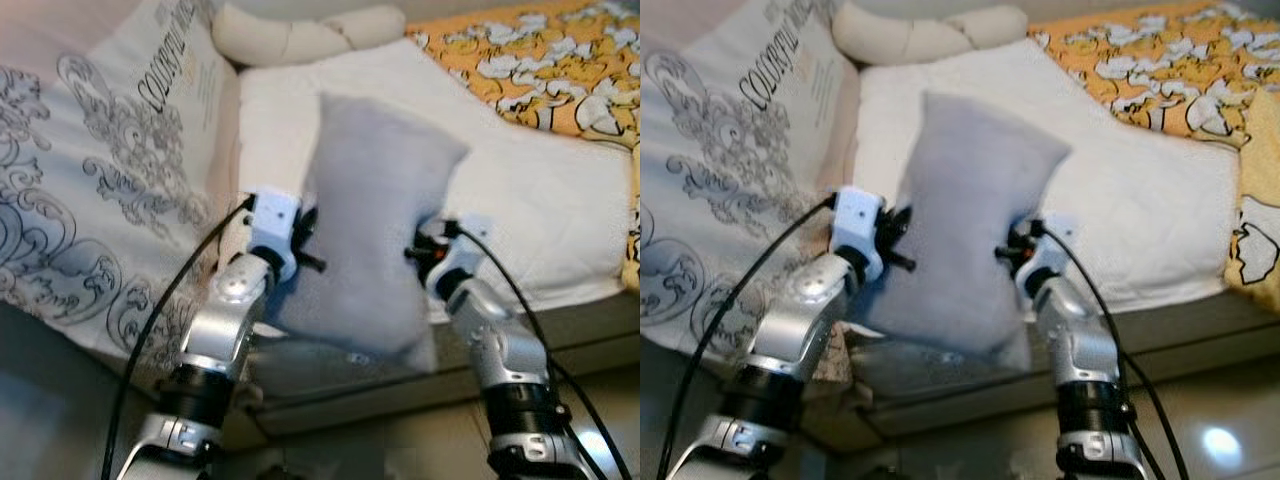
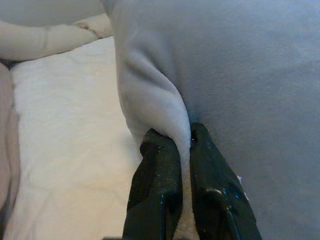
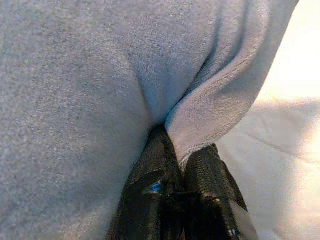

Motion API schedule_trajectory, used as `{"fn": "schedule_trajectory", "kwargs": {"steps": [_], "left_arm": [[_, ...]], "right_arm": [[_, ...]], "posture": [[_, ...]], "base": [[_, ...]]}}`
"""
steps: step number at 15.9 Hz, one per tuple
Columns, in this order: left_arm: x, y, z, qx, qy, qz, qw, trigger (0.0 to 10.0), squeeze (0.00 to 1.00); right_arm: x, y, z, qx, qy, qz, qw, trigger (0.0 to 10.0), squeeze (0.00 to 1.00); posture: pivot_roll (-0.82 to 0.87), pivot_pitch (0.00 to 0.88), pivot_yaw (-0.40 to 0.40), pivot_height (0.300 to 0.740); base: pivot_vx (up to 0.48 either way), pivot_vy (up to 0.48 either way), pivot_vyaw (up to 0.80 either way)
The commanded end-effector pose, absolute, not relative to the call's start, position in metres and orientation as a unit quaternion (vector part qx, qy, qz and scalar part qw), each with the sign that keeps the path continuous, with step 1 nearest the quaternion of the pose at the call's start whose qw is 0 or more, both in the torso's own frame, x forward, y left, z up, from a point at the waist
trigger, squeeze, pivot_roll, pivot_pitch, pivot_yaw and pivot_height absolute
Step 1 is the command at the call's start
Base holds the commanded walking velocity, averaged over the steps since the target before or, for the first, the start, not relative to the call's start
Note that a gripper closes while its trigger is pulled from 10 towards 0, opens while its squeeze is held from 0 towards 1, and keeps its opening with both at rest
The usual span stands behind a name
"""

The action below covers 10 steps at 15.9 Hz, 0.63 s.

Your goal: Clean up the room

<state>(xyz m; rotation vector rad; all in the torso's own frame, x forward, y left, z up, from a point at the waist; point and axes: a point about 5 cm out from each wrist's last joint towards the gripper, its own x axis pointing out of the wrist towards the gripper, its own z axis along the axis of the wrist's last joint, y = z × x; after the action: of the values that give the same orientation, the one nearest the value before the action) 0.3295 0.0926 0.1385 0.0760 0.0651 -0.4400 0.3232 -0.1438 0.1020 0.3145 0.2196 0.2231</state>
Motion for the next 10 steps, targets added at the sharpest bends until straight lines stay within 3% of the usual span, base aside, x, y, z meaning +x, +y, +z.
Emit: {"fn": "schedule_trajectory", "kwargs": {"steps": [1,10], "left_arm": [[0.3325,0.1030,0.1451,0.042,0.020,-0.207,0.977,10.0,0.00],[0.3332,0.1042,0.1453,0.042,0.021,-0.206,0.978,10.0,0.00]], "right_arm": [[0.3280,-0.1241,0.1123,0.158,0.092,0.143,0.973,10.0,0.00],[0.3294,-0.1249,0.1112,0.158,0.092,0.138,0.973,10.0,0.00]], "posture": [[0.00,0.000,0.101,0.740],[0.00,0.000,0.103,0.740]], "base": [[0.337,0.000,0.00],[0.348,0.000,0.00]]}}
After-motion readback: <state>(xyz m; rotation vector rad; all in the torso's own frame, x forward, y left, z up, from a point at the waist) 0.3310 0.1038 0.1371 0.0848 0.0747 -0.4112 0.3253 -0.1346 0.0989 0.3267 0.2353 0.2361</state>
